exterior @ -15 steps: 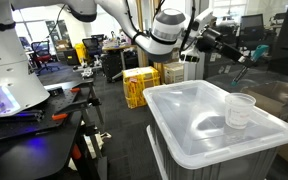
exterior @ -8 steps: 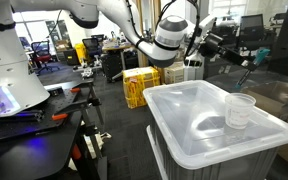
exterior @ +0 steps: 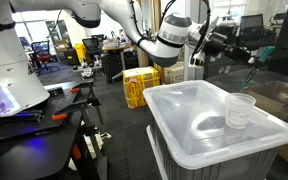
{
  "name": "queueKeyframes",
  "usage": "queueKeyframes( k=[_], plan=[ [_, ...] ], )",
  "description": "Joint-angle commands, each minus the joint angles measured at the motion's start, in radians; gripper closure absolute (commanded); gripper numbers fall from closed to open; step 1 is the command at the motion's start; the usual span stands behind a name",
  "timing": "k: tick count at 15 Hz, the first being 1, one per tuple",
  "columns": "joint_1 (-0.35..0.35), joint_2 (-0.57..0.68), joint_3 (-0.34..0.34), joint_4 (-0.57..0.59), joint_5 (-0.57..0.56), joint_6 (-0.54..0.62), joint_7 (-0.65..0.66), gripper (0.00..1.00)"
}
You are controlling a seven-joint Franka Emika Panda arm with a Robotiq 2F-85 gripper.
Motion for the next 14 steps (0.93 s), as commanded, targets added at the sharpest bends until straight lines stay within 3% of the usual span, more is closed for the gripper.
queueKeyframes(
  k=[1, 3, 4, 5, 12, 13, 14],
  plan=[
    [-0.023, 0.000, -0.007, 0.031, -0.072, 0.034, 0.056, 0.95],
    [-0.026, 0.000, -0.006, 0.041, -0.094, 0.032, 0.069, 0.95],
    [-0.026, 0.000, -0.006, 0.043, -0.101, 0.033, 0.080, 0.56],
    [-0.025, 0.000, -0.009, 0.043, -0.109, 0.035, 0.092, 0.55],
    [-0.019, 0.000, -0.013, 0.029, -0.099, 0.044, 0.124, 0.04],
    [-0.012, 0.000, -0.007, 0.020, -0.078, 0.045, 0.106, 0.00],
    [-0.004, -0.002, 0.004, 0.007, 0.018, 0.044, 0.017, 0.00]
  ],
)
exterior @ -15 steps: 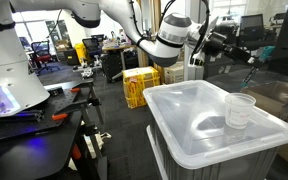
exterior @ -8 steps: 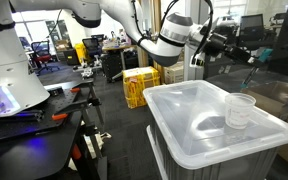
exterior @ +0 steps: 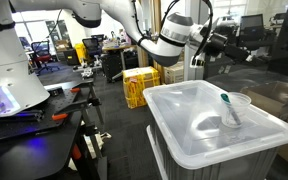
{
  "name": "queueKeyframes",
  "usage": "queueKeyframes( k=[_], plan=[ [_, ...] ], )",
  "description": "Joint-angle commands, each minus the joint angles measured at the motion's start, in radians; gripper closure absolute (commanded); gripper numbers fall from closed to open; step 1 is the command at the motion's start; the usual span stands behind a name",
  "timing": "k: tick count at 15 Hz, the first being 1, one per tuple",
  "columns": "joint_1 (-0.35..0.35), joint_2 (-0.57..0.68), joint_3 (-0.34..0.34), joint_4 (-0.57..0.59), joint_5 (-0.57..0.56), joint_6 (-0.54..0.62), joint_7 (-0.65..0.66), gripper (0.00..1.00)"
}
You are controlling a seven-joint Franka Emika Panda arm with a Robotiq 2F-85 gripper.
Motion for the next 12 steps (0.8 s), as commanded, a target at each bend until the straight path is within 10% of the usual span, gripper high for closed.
queueKeyframes(
  k=[1, 12],
  plan=[
    [0.014, -0.014, 0.011, -0.040, 0.110, 0.049, -0.084, 0.00],
    [0.082, -0.174, 0.064, -0.224, 0.283, 0.058, -0.336, 0.00]
  ],
)
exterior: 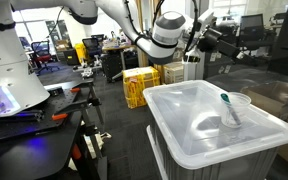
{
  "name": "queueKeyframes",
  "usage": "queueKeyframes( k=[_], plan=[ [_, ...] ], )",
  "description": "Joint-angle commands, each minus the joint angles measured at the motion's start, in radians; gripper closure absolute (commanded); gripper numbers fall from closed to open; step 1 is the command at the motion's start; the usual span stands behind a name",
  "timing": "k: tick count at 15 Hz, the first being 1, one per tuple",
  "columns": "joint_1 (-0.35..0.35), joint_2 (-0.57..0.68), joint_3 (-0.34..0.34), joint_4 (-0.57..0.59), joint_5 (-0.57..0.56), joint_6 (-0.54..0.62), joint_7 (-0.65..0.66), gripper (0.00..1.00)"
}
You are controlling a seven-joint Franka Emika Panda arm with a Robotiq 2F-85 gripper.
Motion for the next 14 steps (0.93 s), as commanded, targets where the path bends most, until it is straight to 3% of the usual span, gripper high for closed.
queueKeyframes(
  k=[1, 9, 14],
  plan=[
    [0.013, -0.135, 0.045, -0.099, 0.024, 0.056, -0.126, 0.00],
    [0.001, -0.338, 0.115, -0.202, 0.065, 0.146, -0.337, 0.00],
    [-0.051, -0.488, 0.207, -0.242, 0.085, 0.226, -0.501, 0.00]
  ],
)
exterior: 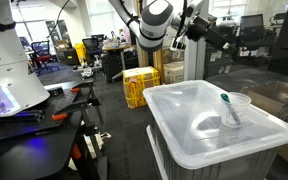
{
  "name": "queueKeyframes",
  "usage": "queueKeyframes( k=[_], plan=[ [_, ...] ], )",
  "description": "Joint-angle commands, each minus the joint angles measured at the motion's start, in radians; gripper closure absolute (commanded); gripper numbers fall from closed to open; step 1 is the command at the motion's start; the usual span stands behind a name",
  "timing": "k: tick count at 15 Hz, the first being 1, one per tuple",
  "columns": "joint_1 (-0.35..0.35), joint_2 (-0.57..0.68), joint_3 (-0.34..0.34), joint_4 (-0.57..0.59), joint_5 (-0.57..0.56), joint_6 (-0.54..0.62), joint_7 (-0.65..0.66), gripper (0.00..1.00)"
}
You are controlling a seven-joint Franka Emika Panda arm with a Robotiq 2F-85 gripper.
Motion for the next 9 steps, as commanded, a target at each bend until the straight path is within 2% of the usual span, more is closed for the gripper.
queueKeyframes(
  k=[1, 6, 7, 9],
  plan=[
    [-0.057, -0.167, 0.093, -0.056, 0.026, 0.078, -0.166, 0.00],
    [-0.192, -0.325, 0.259, -0.096, 0.014, 0.201, -0.392, 0.00],
    [-0.150, -0.221, 0.224, -0.034, 0.116, 0.149, -0.385, 0.00],
    [-0.193, -0.271, 0.271, -0.045, 0.109, 0.158, -0.439, 0.00]
  ],
)
